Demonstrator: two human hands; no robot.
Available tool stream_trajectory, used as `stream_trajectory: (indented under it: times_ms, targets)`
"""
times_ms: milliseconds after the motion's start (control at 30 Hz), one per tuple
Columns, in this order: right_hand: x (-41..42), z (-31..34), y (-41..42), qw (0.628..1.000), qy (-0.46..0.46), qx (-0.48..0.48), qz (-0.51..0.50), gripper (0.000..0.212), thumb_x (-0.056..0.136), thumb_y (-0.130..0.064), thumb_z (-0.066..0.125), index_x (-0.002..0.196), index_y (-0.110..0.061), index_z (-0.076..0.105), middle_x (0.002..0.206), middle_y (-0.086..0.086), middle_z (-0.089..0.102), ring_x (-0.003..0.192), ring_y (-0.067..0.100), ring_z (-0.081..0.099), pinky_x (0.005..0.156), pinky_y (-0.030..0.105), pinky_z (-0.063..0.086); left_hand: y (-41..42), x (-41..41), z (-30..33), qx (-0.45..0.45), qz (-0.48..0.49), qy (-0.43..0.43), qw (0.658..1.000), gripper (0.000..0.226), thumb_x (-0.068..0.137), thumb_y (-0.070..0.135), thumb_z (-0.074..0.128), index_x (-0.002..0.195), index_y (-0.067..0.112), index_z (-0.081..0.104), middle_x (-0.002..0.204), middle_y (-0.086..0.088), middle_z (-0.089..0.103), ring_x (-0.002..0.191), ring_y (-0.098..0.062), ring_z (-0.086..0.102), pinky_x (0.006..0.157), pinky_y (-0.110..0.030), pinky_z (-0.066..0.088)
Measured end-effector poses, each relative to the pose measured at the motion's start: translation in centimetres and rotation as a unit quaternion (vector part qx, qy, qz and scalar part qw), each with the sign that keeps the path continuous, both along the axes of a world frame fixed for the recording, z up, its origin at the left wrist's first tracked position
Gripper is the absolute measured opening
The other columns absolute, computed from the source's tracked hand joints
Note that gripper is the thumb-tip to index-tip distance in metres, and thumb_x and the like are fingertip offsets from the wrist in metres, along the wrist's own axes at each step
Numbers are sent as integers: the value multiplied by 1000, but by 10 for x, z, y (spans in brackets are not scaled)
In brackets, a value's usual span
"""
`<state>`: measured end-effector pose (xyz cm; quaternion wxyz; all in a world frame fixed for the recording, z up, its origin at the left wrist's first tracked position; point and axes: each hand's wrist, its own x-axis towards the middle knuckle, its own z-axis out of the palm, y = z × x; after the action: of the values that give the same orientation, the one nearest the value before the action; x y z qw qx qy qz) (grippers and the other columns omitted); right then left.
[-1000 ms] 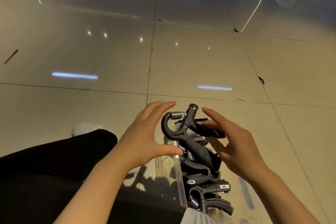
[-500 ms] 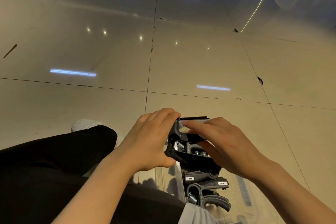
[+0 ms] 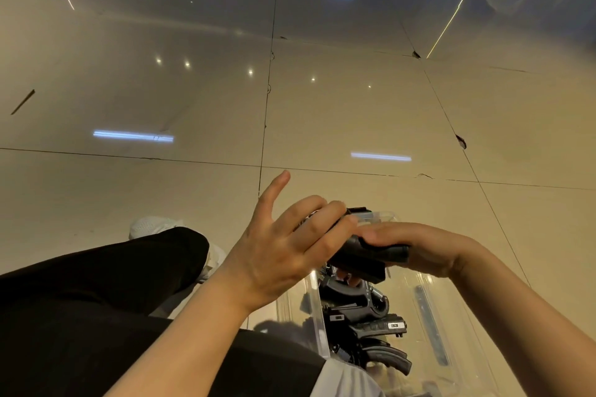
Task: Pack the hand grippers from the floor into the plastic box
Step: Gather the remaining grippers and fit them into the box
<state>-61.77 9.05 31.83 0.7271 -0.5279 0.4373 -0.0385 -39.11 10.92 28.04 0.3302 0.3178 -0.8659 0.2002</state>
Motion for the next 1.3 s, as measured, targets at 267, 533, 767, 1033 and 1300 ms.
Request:
stream_trajectory:
  times_ms: [267, 533, 767, 1033, 1300]
  targets:
    - [10, -7, 8, 972, 168, -130, -95, 78, 60, -45, 77, 128, -18, 53, 99, 3, 70, 72, 9, 67, 63, 20, 50, -4, 18, 9, 428, 69, 104, 895, 114, 53, 63, 77, 141, 43, 8, 142, 30, 10, 129, 1, 15, 108, -31, 18]
    - [19, -1, 34, 864, 257, -431, 34, 87, 66, -48, 72, 143, -31, 34, 128, -18, 53, 111, -6, 48, 87, 5, 37, -2, 21, 3, 664, -5, 129, 737, 117, 52, 54, 84, 138, 56, 4, 142, 29, 19, 132, 2, 19, 105, -21, 20]
    - [14, -12, 34, 824, 251, -507, 38, 82, 68, -54, 65, 142, -29, 37, 129, -11, 56, 105, -8, 42, 84, 3, 33, 10, 12, 6, 587, -9, 15, 809, 121, 52, 63, 78, 133, 60, -11, 130, 37, 14, 123, 8, 16, 106, -20, 15]
    - [1, -36, 35, 789, 248, -560, 54, 74, 73, -54, 62, 136, -25, 38, 132, -6, 52, 113, 7, 50, 89, 20, 41, 14, -7, -14, 399, 29, -38, 916, 104, 50, 79, 52, 141, 33, 29, 127, 3, 50, 117, -18, 48, 107, -48, 28]
    - [-55, -110, 9, 713, 454, -519, 125, 68, 56, -38, 78, 114, -9, 58, 108, 8, 59, 92, 30, 59, 81, 36, 47, 5, 9, -15, 480, 100, 15, 872, 87, 62, 80, 49, 138, 40, 33, 148, 9, 6, 135, -12, 4, 109, -40, 16]
